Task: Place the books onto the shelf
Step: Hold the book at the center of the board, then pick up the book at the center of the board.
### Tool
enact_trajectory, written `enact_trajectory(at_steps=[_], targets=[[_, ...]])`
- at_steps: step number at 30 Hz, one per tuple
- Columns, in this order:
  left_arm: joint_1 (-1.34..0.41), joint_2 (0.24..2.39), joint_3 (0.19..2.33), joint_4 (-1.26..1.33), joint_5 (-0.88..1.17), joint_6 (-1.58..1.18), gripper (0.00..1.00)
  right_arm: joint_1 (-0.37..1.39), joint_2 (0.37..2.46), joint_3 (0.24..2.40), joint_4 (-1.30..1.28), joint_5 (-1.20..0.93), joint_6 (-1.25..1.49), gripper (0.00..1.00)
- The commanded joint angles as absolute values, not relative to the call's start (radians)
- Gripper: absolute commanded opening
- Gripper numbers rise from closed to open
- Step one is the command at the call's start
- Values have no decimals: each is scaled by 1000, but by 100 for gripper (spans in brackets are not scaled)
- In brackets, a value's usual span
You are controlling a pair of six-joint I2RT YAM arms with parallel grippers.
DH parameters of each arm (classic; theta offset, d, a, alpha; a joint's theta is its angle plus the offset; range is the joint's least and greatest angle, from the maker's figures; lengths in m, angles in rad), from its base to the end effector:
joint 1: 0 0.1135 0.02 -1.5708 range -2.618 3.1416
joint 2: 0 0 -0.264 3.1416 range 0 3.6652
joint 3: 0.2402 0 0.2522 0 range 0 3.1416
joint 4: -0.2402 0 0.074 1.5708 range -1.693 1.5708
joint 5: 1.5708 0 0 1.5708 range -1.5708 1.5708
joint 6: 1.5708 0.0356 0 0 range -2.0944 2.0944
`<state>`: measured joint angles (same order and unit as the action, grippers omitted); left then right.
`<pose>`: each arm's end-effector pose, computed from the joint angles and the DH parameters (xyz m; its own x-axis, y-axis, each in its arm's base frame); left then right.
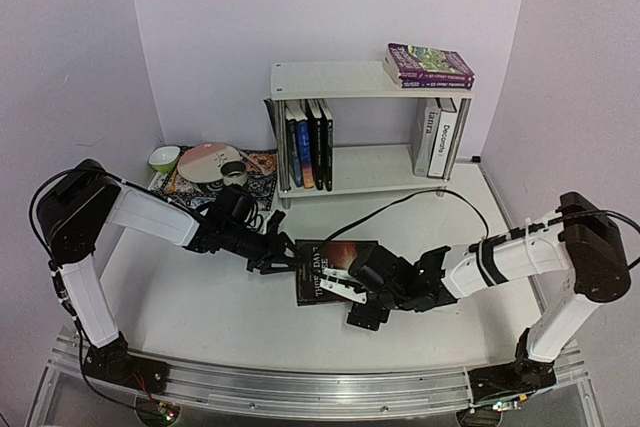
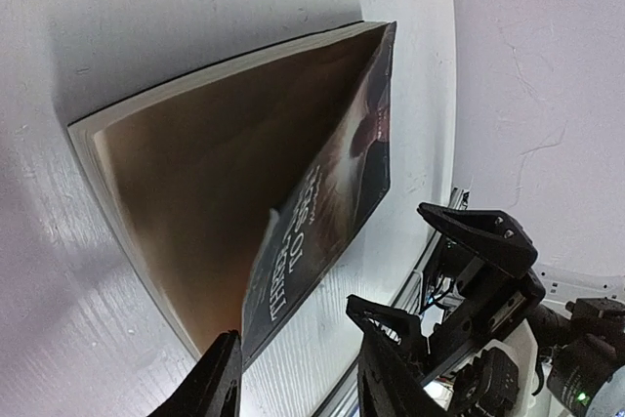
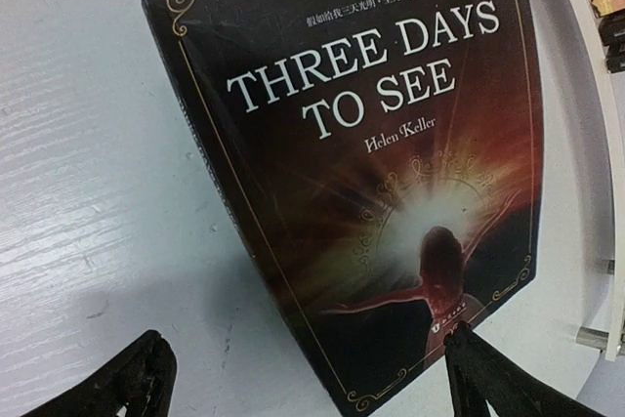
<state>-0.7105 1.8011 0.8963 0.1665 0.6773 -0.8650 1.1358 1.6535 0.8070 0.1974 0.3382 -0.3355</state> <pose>0.2538 -0.2478 0.1465 -0.9852 0.0652 -0.1587 0.1693 0.5212 -0.8365 0.1518 0.2986 0.1679 0.0045 -0.7274 -0.6862 -0.7865 0.4212 -0.4517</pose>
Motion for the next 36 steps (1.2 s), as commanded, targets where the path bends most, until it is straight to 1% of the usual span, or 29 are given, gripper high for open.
enact_trajectory(at_steps=[1,6,8,11,15,17,20,32,36], targets=[[-712,1849,954,209,700,-845,41,1137,1681,842,232,369,-379,96],[-712,1857,962,209,669,-829,35,1138,1683,836,237,379,-397,95],[-712,1866,967,209,667,-827,34,1137,1685,837,236,380,-405,95],[-712,1886,970,209,657,-832,37,1138,1694,840,236,384,-412,95],[-712,1864,922,209,556,-827,42,1139,1704,840,238,394,-406,95],[-712,1854,904,209,523,-822,47,1138,1706,838,238,390,-402,95],[-713,1868,907,209,519,-820,51,1139,1711,838,237,383,-402,95],[-719,1946,997,209,578,-828,52,1139,1760,863,233,373,-399,94],[-719,1970,1027,209,581,-818,46,1139,1799,879,231,370,-403,88]])
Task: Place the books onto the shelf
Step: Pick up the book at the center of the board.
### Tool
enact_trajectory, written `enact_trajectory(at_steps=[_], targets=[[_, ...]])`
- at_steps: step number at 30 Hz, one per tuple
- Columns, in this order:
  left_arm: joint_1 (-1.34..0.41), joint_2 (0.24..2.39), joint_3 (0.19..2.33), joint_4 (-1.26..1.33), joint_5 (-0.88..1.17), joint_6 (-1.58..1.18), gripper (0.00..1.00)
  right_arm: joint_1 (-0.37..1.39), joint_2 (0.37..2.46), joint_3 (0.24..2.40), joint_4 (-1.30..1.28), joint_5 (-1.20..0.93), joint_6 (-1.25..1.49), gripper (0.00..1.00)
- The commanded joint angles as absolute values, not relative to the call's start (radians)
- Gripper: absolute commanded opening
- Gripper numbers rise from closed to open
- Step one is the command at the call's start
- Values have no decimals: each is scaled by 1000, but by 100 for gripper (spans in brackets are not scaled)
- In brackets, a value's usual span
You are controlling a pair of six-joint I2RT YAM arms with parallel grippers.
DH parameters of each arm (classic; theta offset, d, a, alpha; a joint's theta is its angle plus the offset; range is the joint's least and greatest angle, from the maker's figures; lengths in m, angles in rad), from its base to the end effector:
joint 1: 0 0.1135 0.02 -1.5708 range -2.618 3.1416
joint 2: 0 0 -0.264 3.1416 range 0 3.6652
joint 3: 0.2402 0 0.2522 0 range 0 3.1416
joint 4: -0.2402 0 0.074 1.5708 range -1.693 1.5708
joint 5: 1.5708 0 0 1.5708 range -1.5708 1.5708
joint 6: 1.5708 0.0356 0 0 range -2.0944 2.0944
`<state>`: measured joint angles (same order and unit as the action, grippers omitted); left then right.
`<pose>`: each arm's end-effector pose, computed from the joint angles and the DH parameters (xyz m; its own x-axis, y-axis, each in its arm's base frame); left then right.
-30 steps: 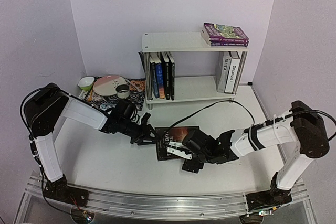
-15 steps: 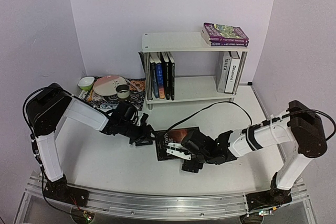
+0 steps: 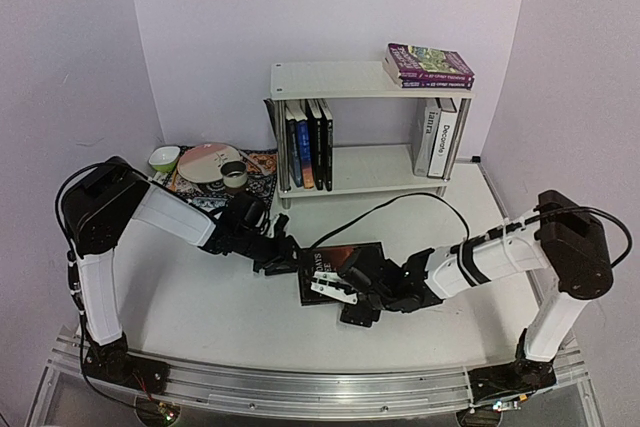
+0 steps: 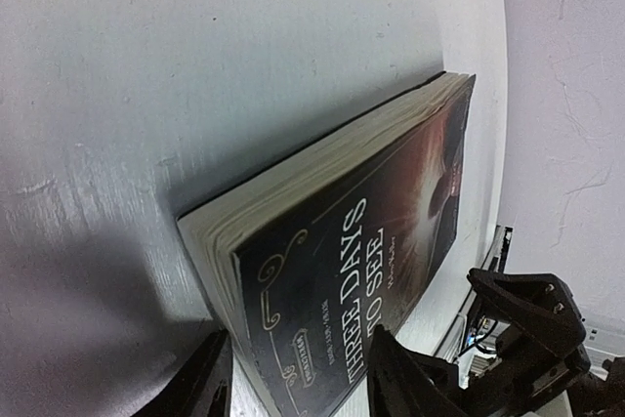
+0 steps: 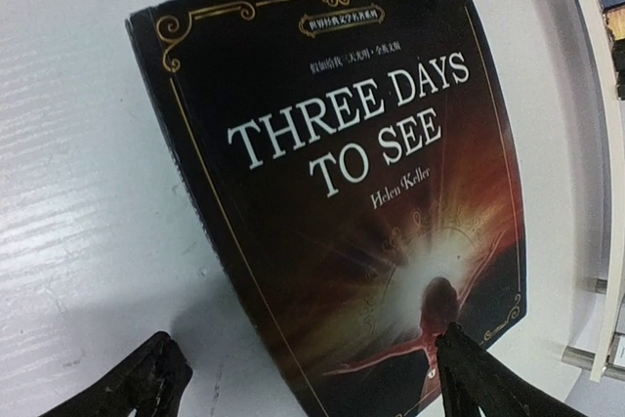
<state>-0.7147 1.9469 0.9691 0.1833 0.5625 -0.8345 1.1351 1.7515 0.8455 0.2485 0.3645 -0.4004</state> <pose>0.2720 -0.2611 0.1152 -0.9818 0.0221 -0.1886 0.1625 0.6111 -0.7747 0.1595 0.3126 0.1519 0.0462 -0.7636 -0.6440 -0.7709 0.3827 -0.5092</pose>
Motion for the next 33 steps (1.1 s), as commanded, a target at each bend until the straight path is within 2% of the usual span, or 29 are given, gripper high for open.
enact_trajectory(at_steps=[1,6,9,14,18,19,23,30,31,33], targets=[[-719,1978,1034,209,579,-818,45,1138,1808,885,229,371,-405,87],[-719,2029,1057,209,571,-845,36,1139,1868,934,194,396,-429,73],[-719,2039,1065,209,581,-849,29,1139,1896,959,181,433,-446,59],[-719,2043,1076,209,618,-838,27,1145,1906,979,190,495,-496,39],[-719,2066,1092,209,649,-841,27,1157,1922,991,231,547,-542,14],[-719,2068,1092,209,650,-842,26,1158,1918,990,243,553,-541,1],[-719,2017,1054,209,618,-831,29,1158,1857,953,301,538,-495,0],[-721,1896,958,209,581,-830,48,1057,1684,905,242,328,-237,0],[-722,1889,953,209,582,-831,51,1030,1665,904,222,285,-188,8],[-727,1873,938,209,570,-831,57,966,1641,908,172,224,-78,47]])
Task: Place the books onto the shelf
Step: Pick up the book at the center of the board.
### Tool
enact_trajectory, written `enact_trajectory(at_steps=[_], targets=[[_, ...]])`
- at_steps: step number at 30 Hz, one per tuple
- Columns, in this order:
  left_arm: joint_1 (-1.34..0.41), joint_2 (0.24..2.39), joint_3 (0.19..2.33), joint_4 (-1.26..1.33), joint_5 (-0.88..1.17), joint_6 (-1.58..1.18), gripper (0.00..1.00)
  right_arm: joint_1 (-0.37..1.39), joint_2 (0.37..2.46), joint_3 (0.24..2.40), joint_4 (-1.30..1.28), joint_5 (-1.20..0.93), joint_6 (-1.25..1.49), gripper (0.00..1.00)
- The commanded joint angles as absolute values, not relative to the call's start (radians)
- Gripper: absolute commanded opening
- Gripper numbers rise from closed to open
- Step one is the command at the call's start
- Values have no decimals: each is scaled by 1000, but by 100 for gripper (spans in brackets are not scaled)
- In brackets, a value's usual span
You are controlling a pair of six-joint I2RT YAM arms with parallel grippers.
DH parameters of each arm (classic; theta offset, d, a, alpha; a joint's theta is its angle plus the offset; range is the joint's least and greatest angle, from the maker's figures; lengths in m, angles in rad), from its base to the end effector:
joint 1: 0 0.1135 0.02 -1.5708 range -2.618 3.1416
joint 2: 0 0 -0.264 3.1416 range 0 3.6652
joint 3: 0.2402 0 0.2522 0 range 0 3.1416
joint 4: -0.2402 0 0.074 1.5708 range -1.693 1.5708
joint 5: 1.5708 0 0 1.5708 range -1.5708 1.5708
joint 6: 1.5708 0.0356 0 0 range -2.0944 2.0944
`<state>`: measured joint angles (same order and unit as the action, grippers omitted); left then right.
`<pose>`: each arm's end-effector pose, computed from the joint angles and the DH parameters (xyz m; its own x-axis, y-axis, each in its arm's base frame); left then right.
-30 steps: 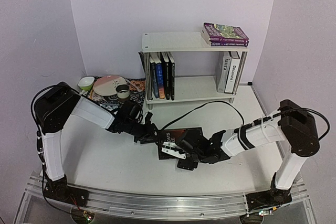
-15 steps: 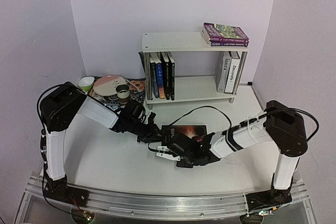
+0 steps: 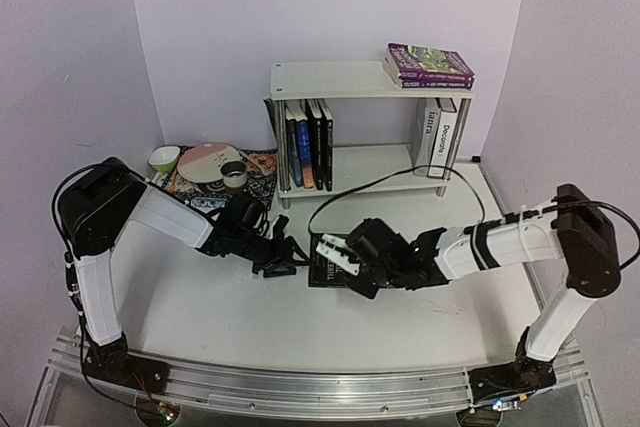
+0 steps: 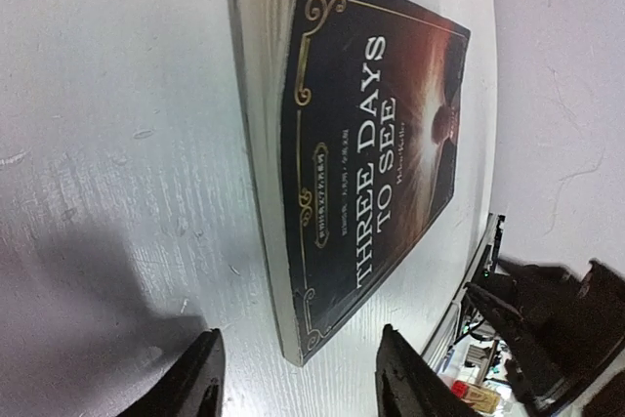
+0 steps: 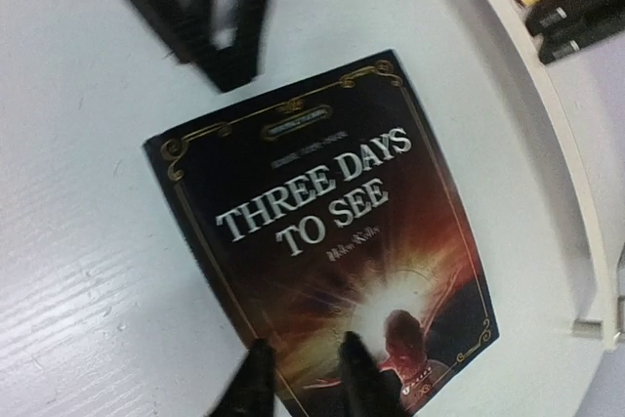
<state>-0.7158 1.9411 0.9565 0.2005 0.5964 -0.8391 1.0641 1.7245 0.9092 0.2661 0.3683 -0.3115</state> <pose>0.2693 -0.2607 0.1157 -0.9833 0.0393 -0.1779 0.1668 0.5876 -0.7918 0.1876 0.3116 0.1812 -0.0368 -0.6555 -0.7543 -0.7122 0.5467 -0.4403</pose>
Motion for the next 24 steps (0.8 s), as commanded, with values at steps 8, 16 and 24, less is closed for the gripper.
enact_trajectory(at_steps=[8,16,24], targets=[[-735,1893,963,212,535,-824,72,717,1625,899,85,26,343,96],[-734,1986,1059,212,491,-832,77,606,1715,926,60,-98,541,89],[-735,2066,1126,212,494,-841,74,582,1810,949,50,-166,569,76]])
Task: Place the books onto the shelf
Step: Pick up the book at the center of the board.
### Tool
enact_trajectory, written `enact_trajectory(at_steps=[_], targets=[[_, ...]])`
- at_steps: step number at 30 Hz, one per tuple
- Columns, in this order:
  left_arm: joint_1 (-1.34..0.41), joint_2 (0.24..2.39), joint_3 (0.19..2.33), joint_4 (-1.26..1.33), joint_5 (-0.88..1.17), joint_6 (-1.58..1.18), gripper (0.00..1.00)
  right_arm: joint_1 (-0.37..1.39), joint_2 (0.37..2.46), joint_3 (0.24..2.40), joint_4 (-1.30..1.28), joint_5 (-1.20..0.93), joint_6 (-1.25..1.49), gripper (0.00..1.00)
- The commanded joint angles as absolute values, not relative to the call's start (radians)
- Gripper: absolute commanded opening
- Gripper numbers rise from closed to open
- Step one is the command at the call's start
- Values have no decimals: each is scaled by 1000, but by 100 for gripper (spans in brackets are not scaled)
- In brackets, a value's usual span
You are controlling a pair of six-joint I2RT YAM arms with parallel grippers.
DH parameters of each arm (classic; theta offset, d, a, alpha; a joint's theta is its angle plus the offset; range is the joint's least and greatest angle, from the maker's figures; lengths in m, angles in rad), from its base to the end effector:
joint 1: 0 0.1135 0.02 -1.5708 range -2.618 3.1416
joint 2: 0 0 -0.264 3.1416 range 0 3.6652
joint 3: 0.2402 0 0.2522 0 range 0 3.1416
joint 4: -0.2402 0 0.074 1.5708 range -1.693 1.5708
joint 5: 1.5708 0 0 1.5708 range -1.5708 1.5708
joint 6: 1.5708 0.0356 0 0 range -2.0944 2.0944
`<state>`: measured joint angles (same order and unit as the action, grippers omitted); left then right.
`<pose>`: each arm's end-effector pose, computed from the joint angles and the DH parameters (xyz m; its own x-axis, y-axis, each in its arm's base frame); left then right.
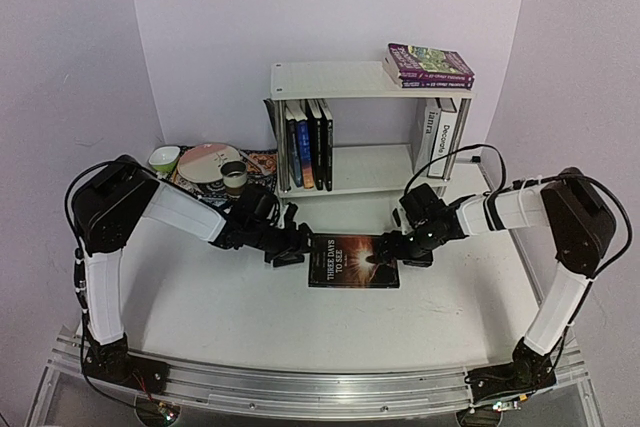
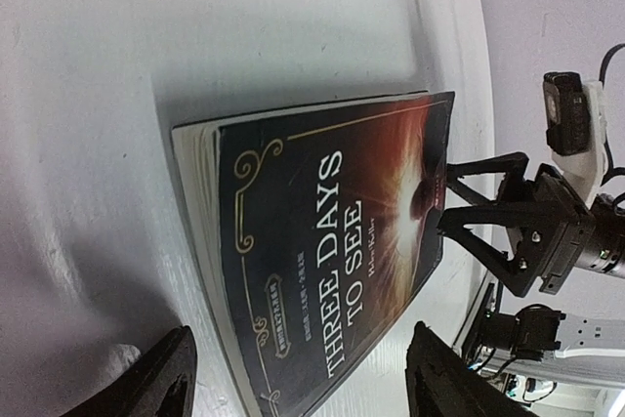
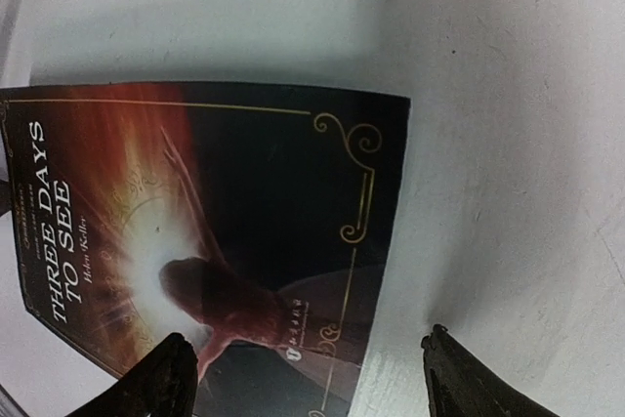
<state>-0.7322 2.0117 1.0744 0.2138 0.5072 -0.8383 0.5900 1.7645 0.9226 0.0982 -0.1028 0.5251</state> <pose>0.2895 -0.2835 0.1208 -0.9650 -0.0064 -0.2621 0.2058 0.6010 -0.7723 0.2965 0.2029 0.1557 -0.7957 0.0674 -0.6020 -0.2511 0.8677 0.4291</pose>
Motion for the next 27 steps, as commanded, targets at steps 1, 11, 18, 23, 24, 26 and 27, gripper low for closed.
enact_trajectory(at_steps=[1,11,18,23,24,26,27], targets=[[-735,2078,1136,212,502,-844,73,581,1820,953,52,-184,567,73],[-736,2162,1236,220,575,-864,42,581,1862,972,63,-282,552,32],[-735,2136,1248,287,685,-904,20,581,1843,964,63,-293,535,30],[-735,2091,1213,301,690,-892,0,581,1828,955,62,-281,527,30],[-735,2087,1210,301,694,-891,0,581,1823,952,61,-279,524,32],[-735,2081,1207,301,716,-894,0,581,1810,946,58,-273,516,35],[-735,2077,1204,301,723,-895,0,581,1801,943,54,-268,509,39]])
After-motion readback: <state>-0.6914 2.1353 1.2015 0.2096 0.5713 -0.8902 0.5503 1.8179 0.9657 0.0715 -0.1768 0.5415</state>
